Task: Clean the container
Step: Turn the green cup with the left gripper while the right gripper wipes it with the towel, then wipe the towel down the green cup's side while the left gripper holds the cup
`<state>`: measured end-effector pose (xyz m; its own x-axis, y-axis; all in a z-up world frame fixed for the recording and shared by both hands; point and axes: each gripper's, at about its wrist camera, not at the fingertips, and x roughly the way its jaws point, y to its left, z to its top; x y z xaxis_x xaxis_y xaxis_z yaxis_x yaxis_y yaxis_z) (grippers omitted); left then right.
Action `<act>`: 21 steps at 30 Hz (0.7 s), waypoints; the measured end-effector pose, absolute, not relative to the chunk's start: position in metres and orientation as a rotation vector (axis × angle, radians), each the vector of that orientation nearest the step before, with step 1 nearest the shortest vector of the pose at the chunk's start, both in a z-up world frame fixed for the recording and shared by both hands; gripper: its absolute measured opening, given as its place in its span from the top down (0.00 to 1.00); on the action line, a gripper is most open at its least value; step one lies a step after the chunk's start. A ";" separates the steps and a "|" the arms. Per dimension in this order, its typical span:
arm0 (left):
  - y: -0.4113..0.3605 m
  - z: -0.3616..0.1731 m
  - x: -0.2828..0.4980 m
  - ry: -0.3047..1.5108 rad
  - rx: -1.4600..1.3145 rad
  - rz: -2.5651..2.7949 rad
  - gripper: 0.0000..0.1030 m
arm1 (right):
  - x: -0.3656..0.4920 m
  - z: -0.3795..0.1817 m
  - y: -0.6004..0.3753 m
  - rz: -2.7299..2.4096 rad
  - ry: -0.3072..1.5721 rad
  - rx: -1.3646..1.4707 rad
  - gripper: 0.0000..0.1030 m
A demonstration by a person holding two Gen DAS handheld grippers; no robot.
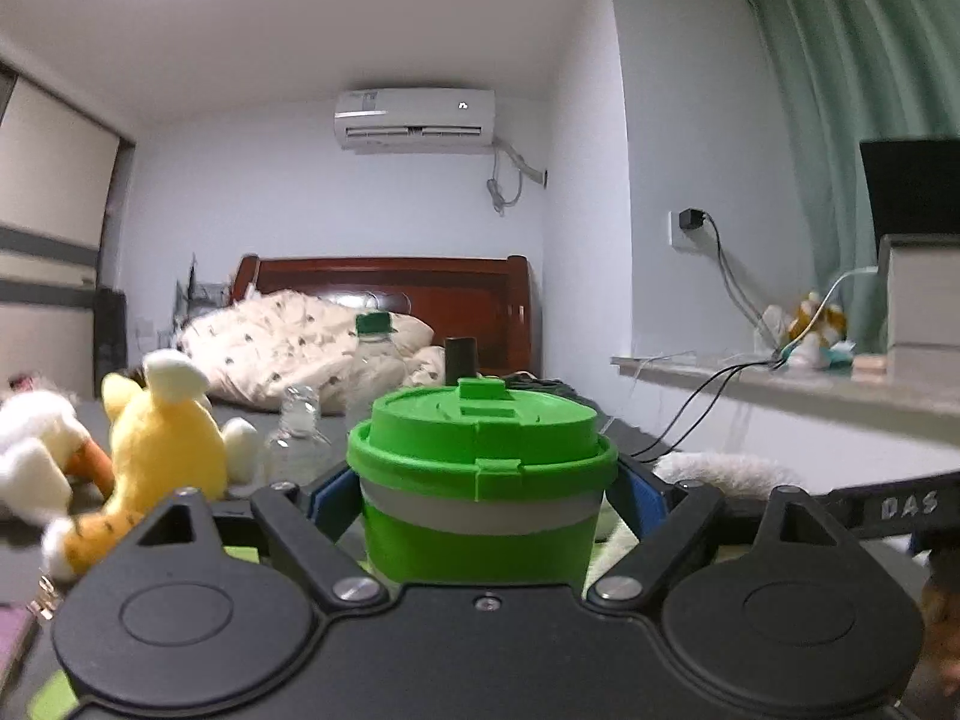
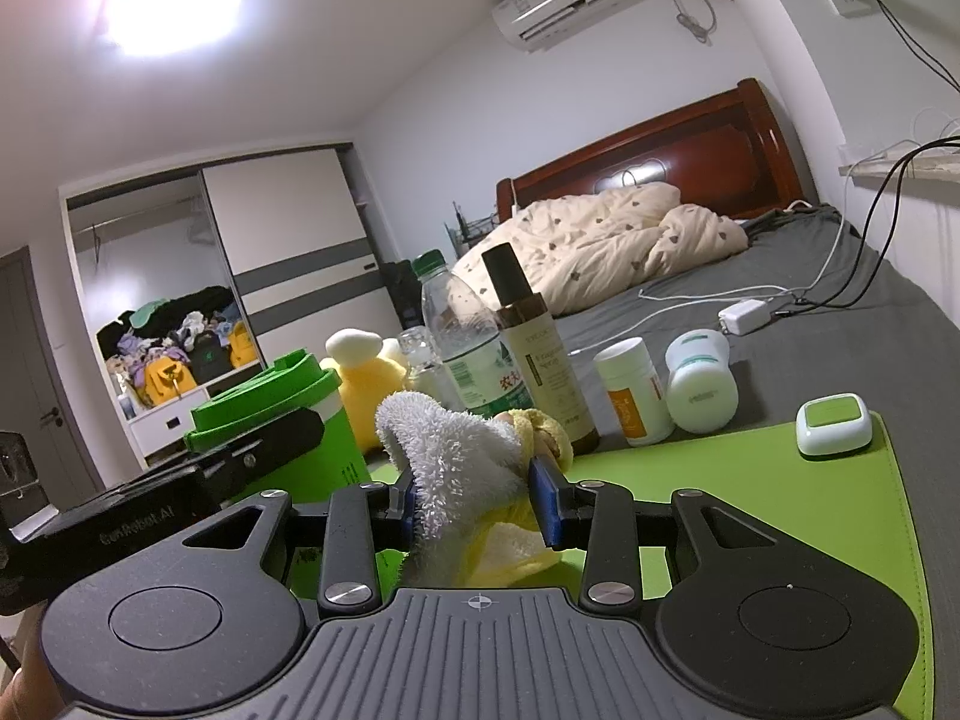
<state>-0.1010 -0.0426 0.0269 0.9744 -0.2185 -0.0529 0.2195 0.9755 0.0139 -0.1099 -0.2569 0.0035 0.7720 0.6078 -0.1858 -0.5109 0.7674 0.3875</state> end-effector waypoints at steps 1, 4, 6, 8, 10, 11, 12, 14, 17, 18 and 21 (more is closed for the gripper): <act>-0.042 0.026 -0.101 0.053 0.033 -0.216 0.21 | -0.110 0.003 -0.256 0.619 0.312 0.326 0.64; -0.038 0.024 -0.098 0.060 0.030 -0.214 0.21 | -0.108 0.003 -0.255 0.621 0.314 0.324 0.64; -0.033 0.025 -0.096 0.068 0.007 -0.233 0.21 | -0.108 0.002 -0.254 0.622 0.316 0.322 0.64; -0.025 0.026 -0.092 0.076 -0.014 -0.286 0.21 | -0.107 0.002 -0.253 0.623 0.317 0.321 0.64; -0.016 0.029 -0.087 0.088 -0.044 -0.358 0.21 | -0.106 0.002 -0.252 0.625 0.319 0.319 0.64; -0.011 0.030 -0.085 0.091 -0.058 -0.390 0.21 | -0.106 0.001 -0.251 0.626 0.319 0.319 0.64; -0.006 0.031 -0.083 0.094 -0.064 -0.420 0.21 | -0.105 0.001 -0.251 0.627 0.319 0.318 0.64; 0.002 0.034 -0.080 0.096 -0.052 -0.467 0.21 | -0.106 0.001 -0.252 0.631 0.316 0.324 0.64; 0.014 0.036 -0.076 0.104 0.004 -0.534 0.21 | -0.108 0.003 -0.256 0.654 0.297 0.356 0.64; 0.017 0.037 -0.075 0.111 0.013 -0.564 0.21 | -0.108 0.004 -0.255 0.667 0.290 0.360 0.64; 0.026 0.035 -0.076 0.112 0.035 -0.654 0.21 | -0.109 0.005 -0.252 0.708 0.269 0.371 0.64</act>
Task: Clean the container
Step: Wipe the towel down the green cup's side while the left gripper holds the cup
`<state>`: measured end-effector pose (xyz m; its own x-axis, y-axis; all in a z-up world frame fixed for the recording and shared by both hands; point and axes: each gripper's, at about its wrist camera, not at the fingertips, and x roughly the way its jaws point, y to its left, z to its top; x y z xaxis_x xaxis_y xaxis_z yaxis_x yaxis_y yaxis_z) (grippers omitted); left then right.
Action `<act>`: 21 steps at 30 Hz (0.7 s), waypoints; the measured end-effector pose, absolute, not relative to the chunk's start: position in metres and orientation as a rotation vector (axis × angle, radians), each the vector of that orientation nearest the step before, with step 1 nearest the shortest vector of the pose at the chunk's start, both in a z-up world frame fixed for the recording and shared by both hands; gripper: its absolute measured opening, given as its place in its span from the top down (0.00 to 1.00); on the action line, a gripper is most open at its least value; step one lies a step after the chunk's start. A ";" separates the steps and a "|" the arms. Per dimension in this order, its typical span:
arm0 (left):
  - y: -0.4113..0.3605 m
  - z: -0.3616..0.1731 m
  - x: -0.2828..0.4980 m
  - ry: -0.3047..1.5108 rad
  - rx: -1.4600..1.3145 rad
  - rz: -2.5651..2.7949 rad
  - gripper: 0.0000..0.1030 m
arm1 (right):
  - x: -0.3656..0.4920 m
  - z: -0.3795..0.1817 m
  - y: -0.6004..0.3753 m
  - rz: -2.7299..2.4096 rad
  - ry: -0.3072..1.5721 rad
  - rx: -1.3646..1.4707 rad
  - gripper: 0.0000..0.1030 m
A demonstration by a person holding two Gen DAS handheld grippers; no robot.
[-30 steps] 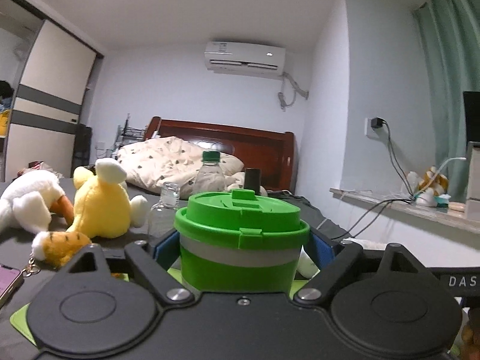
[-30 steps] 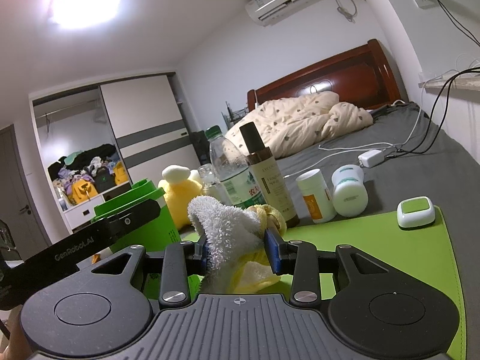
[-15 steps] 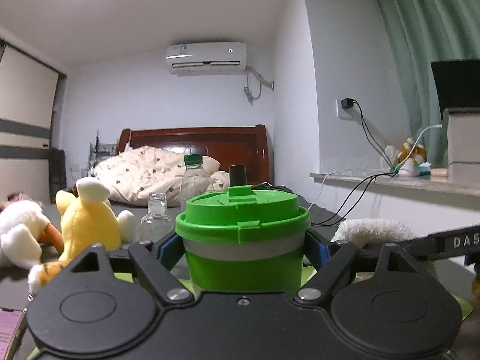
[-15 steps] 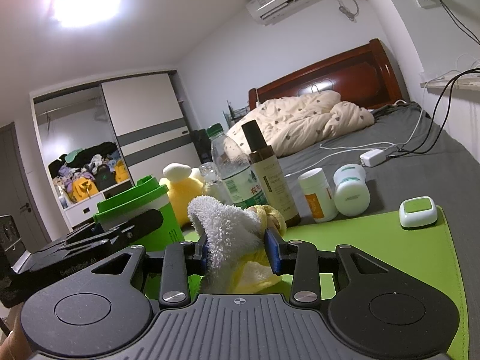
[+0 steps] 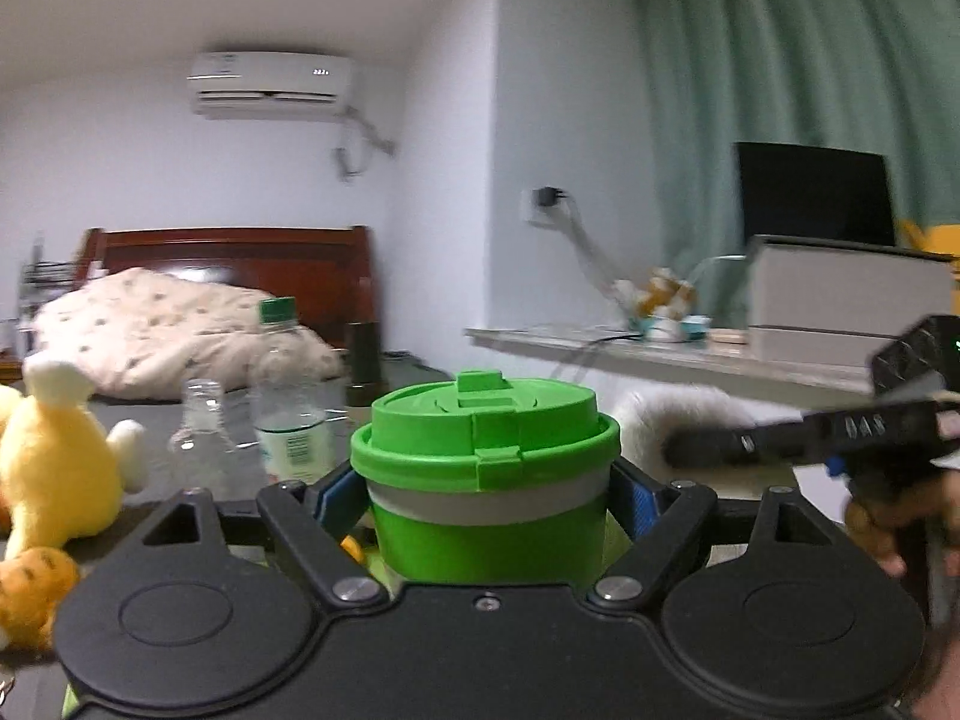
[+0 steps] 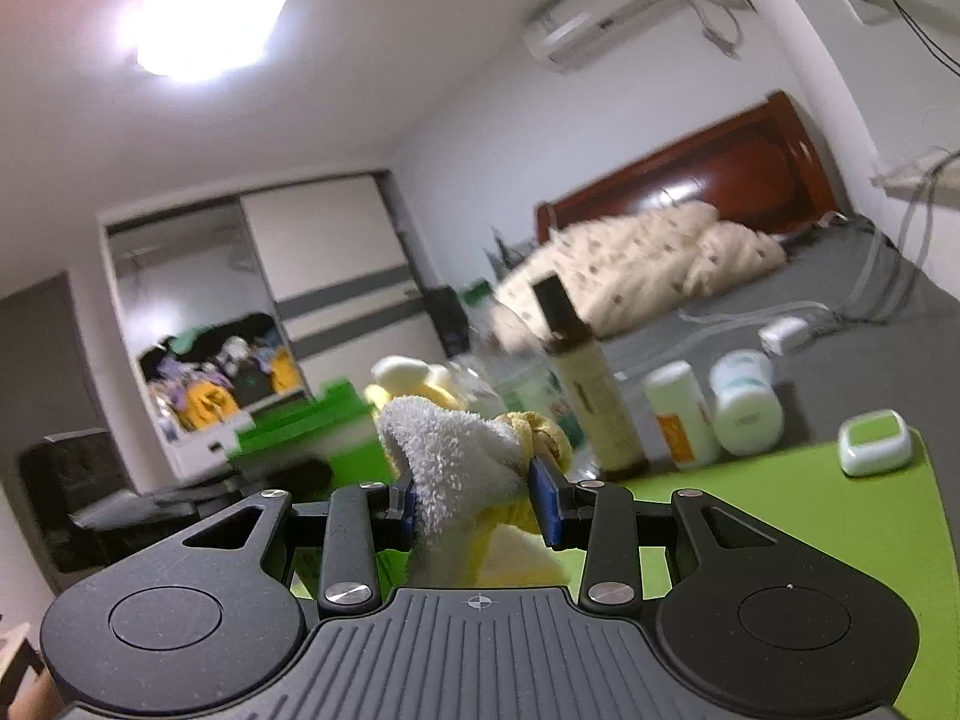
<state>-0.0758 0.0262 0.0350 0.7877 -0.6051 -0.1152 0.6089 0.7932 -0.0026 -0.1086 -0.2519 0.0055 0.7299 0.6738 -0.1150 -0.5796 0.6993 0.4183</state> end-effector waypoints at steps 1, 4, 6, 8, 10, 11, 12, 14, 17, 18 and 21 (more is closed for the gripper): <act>0.028 0.034 -0.077 0.107 0.048 -0.675 0.21 | -0.109 0.006 -0.251 0.721 0.263 0.374 0.64; 0.030 0.031 -0.080 0.113 0.076 -0.716 0.21 | -0.109 0.008 -0.248 0.761 0.242 0.385 0.64; 0.033 0.029 -0.081 0.112 0.073 -0.730 0.21 | -0.110 0.009 -0.246 0.788 0.228 0.392 0.64; 0.038 0.029 -0.080 0.117 0.060 -0.737 0.21 | -0.110 0.010 -0.244 0.815 0.214 0.399 0.64; 0.041 0.027 -0.079 0.120 0.042 -0.741 0.21 | -0.107 0.006 -0.237 0.828 0.237 0.383 0.64; 0.042 0.027 -0.079 0.117 0.042 -0.745 0.21 | -0.105 0.005 -0.234 0.834 0.249 0.375 0.64; 0.043 0.027 -0.080 0.116 0.042 -0.747 0.21 | -0.103 0.003 -0.230 0.840 0.261 0.366 0.64; 0.044 0.029 -0.081 0.114 0.042 -0.744 0.21 | -0.100 -0.001 -0.223 0.852 0.285 0.349 0.64; 0.046 0.030 -0.081 0.116 0.036 -0.742 0.21 | -0.110 0.004 -0.214 0.864 0.307 0.323 0.64; 0.046 0.030 -0.081 0.116 0.034 -0.741 0.21 | -0.110 0.004 -0.214 0.865 0.310 0.318 0.64; 0.046 0.031 -0.081 0.116 0.033 -0.735 0.21 | -0.111 -0.001 -0.209 0.866 0.338 0.275 0.64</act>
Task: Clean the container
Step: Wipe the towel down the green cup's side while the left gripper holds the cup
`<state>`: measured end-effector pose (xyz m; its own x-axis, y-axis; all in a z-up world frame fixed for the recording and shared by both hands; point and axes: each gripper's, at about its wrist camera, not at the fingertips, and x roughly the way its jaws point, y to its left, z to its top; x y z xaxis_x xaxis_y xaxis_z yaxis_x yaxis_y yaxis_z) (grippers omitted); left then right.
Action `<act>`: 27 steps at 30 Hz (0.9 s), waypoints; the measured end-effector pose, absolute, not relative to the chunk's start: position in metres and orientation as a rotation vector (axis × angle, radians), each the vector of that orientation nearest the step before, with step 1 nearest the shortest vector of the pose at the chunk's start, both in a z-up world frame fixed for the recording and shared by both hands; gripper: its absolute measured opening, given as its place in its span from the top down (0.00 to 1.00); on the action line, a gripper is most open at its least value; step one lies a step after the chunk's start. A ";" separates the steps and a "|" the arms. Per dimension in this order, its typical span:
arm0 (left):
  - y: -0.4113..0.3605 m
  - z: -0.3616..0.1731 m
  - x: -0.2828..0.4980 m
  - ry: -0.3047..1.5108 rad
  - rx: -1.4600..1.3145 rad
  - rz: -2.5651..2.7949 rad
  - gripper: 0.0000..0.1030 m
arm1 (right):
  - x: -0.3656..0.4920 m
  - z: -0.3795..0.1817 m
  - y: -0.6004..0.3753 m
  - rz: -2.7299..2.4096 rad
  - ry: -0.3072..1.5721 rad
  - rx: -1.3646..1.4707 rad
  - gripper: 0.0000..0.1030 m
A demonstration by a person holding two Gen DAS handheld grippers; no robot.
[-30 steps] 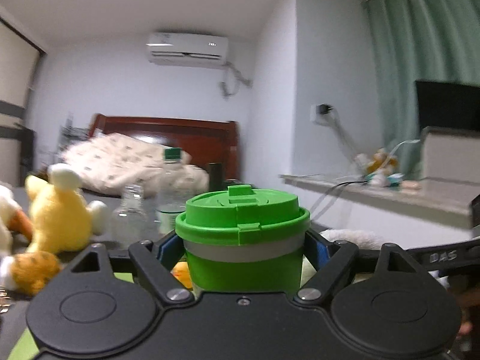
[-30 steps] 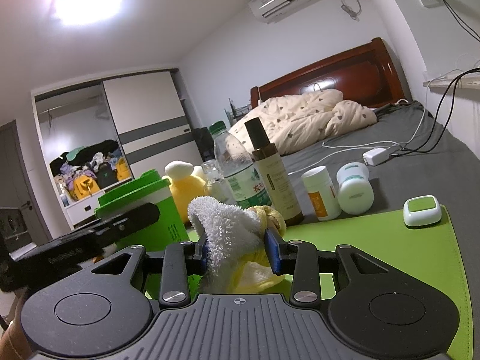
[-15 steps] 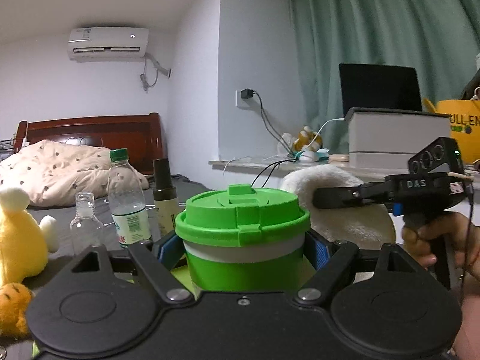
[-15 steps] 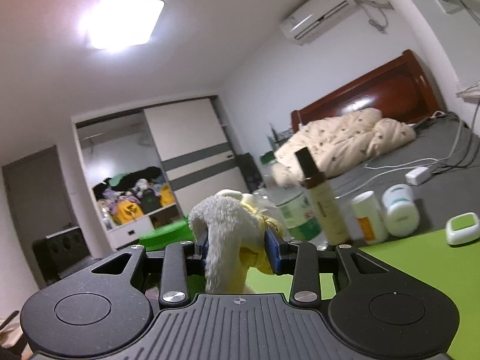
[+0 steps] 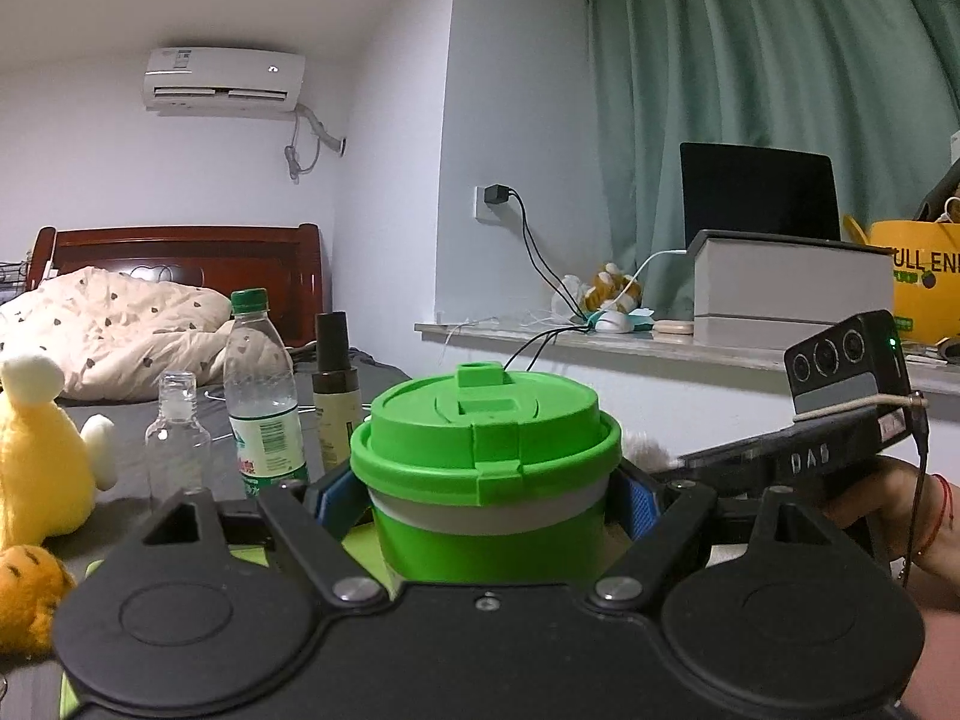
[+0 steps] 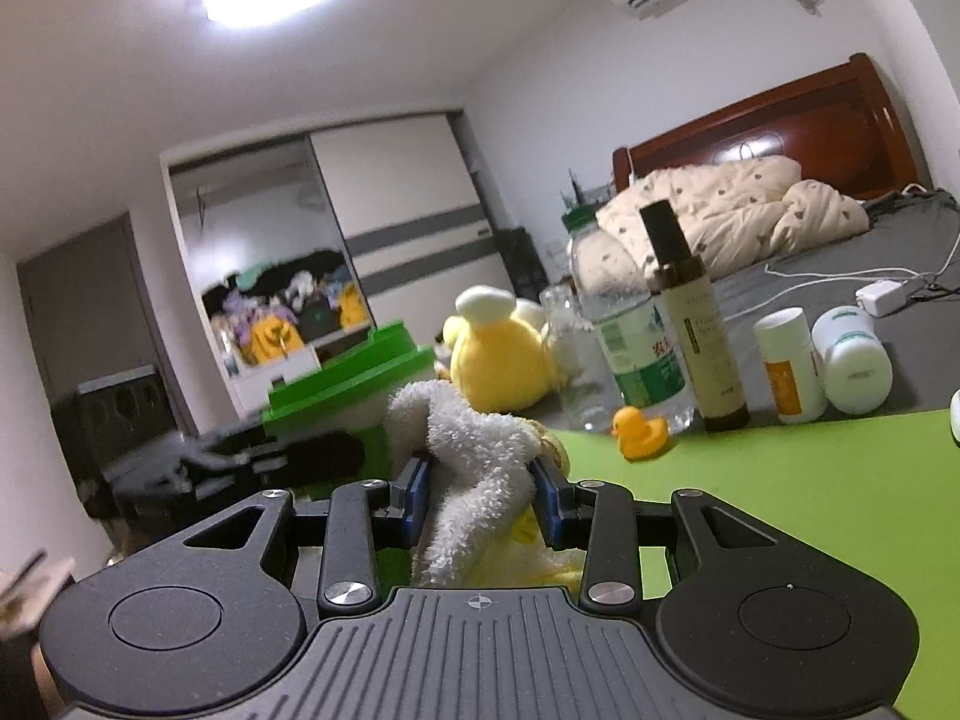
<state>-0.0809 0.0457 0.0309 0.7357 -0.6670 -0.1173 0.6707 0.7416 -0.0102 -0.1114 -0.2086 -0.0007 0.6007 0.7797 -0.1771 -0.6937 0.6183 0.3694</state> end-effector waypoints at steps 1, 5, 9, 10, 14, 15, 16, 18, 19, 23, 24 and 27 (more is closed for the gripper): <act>0.046 0.031 -0.081 0.116 0.033 -0.734 0.21 | -0.111 -0.002 -0.206 0.865 0.348 0.256 0.64; 0.047 0.030 -0.082 0.115 0.031 -0.728 0.21 | -0.110 -0.011 -0.196 0.860 0.402 0.184 0.64; 0.047 0.031 -0.082 0.112 0.036 -0.723 0.21 | -0.108 -0.018 -0.190 0.858 0.456 0.125 0.64; 0.047 0.030 -0.082 0.112 0.036 -0.722 0.21 | -0.107 -0.020 -0.189 0.858 0.464 0.118 0.64; 0.048 0.030 -0.081 0.111 0.036 -0.714 0.21 | -0.105 -0.025 -0.186 0.855 0.495 0.090 0.64; 0.049 0.030 -0.081 0.111 0.036 -0.713 0.21 | -0.104 -0.026 -0.186 0.855 0.503 0.083 0.64; 0.049 0.031 -0.081 0.111 0.037 -0.712 0.21 | -0.104 -0.027 -0.185 0.854 0.510 0.076 0.64; 0.049 0.031 -0.081 0.110 0.036 -0.710 0.21 | -0.103 -0.030 -0.184 0.853 0.526 0.062 0.64; 0.049 0.030 -0.081 0.110 0.035 -0.709 0.21 | -0.102 -0.031 -0.183 0.852 0.534 0.055 0.64; 0.050 0.030 -0.081 0.111 0.031 -0.709 0.21 | -0.111 -0.035 -0.187 0.836 0.534 0.066 0.64; 0.050 0.030 -0.081 0.111 0.031 -0.709 0.21 | -0.113 -0.031 -0.192 0.831 0.522 0.085 0.64; 0.050 0.030 -0.082 0.110 0.035 -0.712 0.21 | -0.113 -0.022 -0.209 0.814 0.456 0.160 0.64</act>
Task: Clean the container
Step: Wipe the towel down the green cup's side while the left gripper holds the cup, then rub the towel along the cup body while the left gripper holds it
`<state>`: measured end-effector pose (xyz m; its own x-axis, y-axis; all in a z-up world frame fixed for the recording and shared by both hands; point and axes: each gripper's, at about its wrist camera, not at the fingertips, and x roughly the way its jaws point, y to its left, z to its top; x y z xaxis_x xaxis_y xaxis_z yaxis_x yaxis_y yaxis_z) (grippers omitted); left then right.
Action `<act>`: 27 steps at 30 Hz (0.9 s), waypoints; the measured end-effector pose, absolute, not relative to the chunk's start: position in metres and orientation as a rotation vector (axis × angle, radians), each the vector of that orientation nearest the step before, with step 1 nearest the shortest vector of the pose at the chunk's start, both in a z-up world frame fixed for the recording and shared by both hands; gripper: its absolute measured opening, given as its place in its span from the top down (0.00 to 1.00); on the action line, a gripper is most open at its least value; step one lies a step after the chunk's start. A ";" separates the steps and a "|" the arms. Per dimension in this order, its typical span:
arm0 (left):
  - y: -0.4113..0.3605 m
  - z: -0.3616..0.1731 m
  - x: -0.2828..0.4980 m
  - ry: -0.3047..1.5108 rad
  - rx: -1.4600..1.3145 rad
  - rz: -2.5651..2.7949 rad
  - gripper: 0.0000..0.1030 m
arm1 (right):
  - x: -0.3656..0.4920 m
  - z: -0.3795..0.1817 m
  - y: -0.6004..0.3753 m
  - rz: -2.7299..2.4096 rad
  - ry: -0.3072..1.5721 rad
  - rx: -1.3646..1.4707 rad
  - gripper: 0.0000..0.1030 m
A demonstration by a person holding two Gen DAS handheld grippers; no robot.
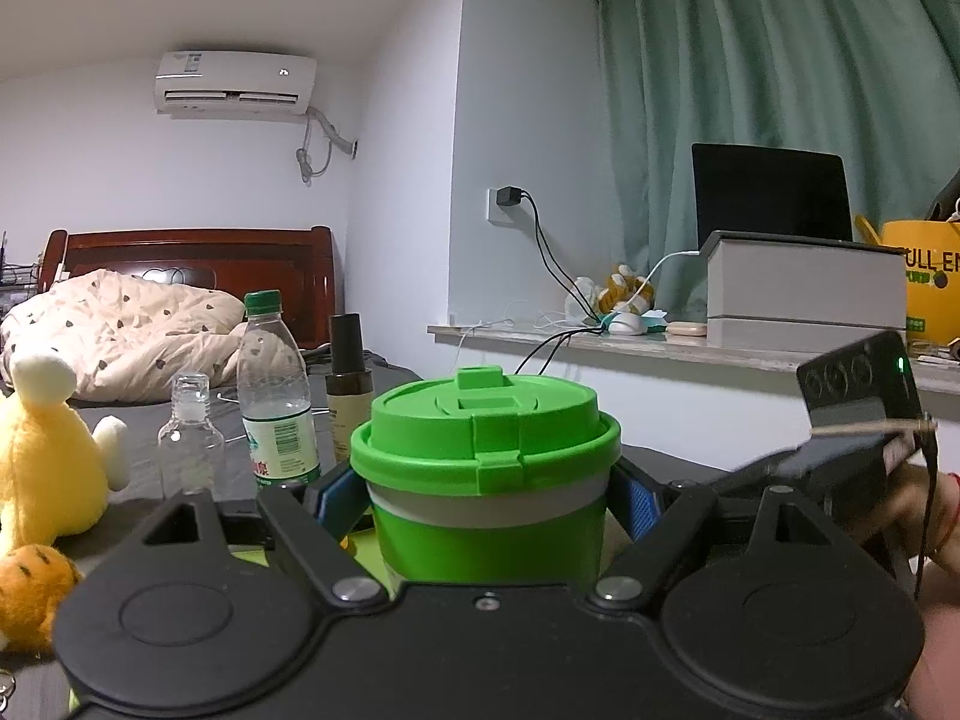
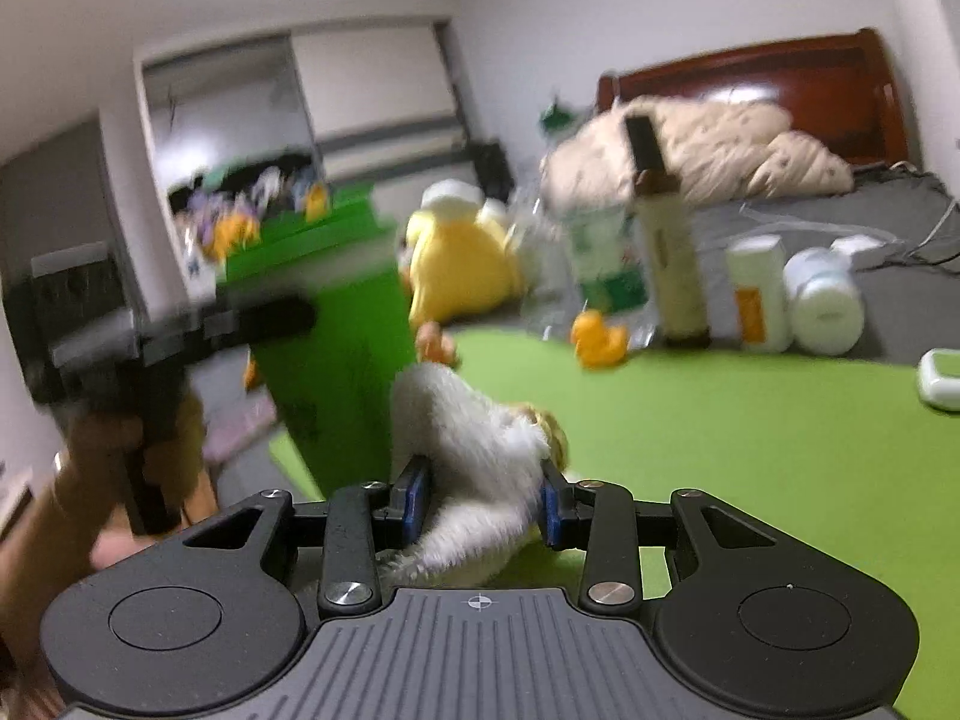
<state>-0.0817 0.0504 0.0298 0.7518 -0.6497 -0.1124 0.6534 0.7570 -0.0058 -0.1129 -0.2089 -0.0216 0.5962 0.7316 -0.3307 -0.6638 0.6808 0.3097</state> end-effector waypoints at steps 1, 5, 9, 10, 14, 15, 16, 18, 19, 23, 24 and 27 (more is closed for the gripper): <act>0.050 0.030 -0.082 0.110 0.036 -0.713 0.21 | -0.113 -0.018 -0.215 0.809 0.432 0.188 0.64; 0.050 0.030 -0.082 0.113 0.035 -0.722 0.21 | -0.113 -0.007 -0.232 0.806 0.326 0.309 0.64; 0.050 0.029 -0.083 0.112 0.038 -0.719 0.21 | -0.113 0.005 -0.235 0.806 0.272 0.353 0.64; 0.051 0.029 -0.083 0.113 0.037 -0.719 0.21 | -0.113 0.012 -0.234 0.802 0.276 0.340 0.64; 0.051 0.029 -0.083 0.111 0.040 -0.720 0.21 | -0.111 0.013 -0.225 0.741 0.327 0.220 0.64; 0.051 0.029 -0.083 0.110 0.041 -0.721 0.21 | -0.112 0.012 -0.224 0.720 0.338 0.192 0.64; 0.051 0.030 -0.083 0.110 0.042 -0.722 0.21 | -0.112 0.011 -0.224 0.699 0.350 0.163 0.64; 0.051 0.029 -0.083 0.108 0.043 -0.722 0.21 | -0.113 0.006 -0.225 0.659 0.372 0.124 0.64; 0.051 0.029 -0.083 0.108 0.044 -0.722 0.21 | -0.114 0.003 -0.226 0.639 0.383 0.104 0.63; 0.051 0.030 -0.083 0.108 0.047 -0.723 0.21 | -0.117 -0.007 -0.229 0.560 0.427 0.028 0.63; 0.051 0.030 -0.083 0.109 0.046 -0.723 0.21 | -0.117 -0.010 -0.232 0.558 0.438 0.032 0.62; 0.052 0.030 -0.084 0.109 0.047 -0.723 0.21 | -0.116 -0.020 -0.240 0.572 0.461 0.087 0.05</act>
